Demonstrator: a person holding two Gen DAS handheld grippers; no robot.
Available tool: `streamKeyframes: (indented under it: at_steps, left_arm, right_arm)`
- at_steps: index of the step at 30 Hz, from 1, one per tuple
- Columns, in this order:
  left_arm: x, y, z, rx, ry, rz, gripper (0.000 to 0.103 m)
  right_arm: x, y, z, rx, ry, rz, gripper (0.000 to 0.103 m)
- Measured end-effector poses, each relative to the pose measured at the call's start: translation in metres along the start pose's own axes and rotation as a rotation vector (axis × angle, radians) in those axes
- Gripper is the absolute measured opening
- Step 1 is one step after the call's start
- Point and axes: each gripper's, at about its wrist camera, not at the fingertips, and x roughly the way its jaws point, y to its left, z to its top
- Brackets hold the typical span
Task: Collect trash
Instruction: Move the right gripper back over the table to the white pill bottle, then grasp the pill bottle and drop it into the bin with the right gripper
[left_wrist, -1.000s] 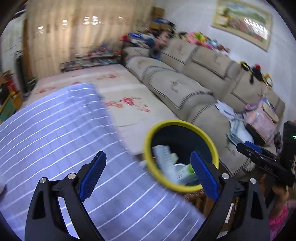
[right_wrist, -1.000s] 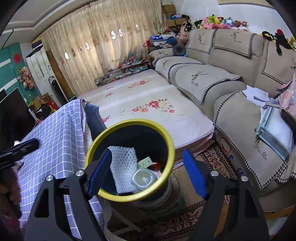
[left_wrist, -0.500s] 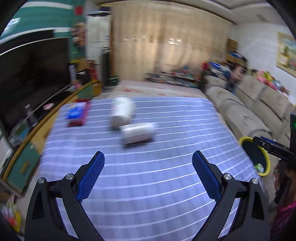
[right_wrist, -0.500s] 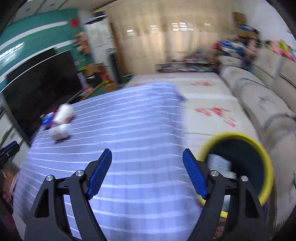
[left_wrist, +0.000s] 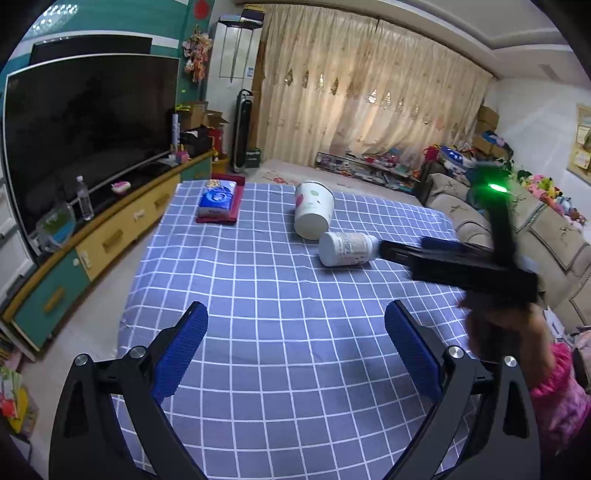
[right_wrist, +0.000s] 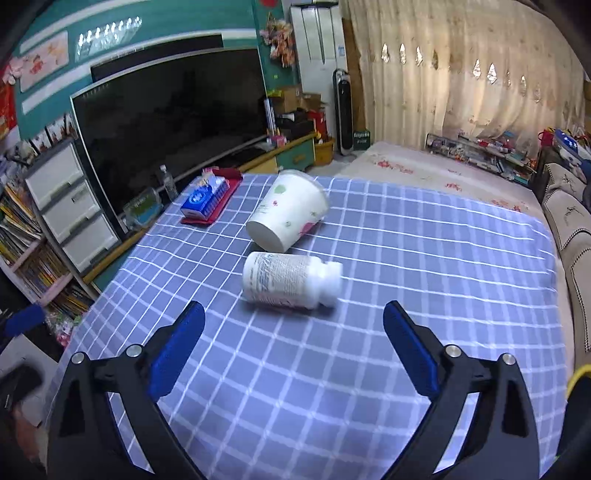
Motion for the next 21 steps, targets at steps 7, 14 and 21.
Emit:
streamKeyframes:
  at_steps: [7,14,21]
  left_arm:
    - [0.007,0.001,-0.006,-0.011,0.012,-0.02,0.095]
    - [0.016,0.006,-0.01,-0.023,0.03,-0.043,0.095]
    - [0.026,0.003,-0.009,-0.026,0.039,-0.057,0.095]
  right_arm:
    - [0.055,0.001,0.017,0.033,0.084,-0.072,0.093]
    - [0.086,-0.001,0.022,0.052,0.135,-0.093,0.094]
    - [0.102,0.0,0.022,0.073,0.173,-0.109,0.093]
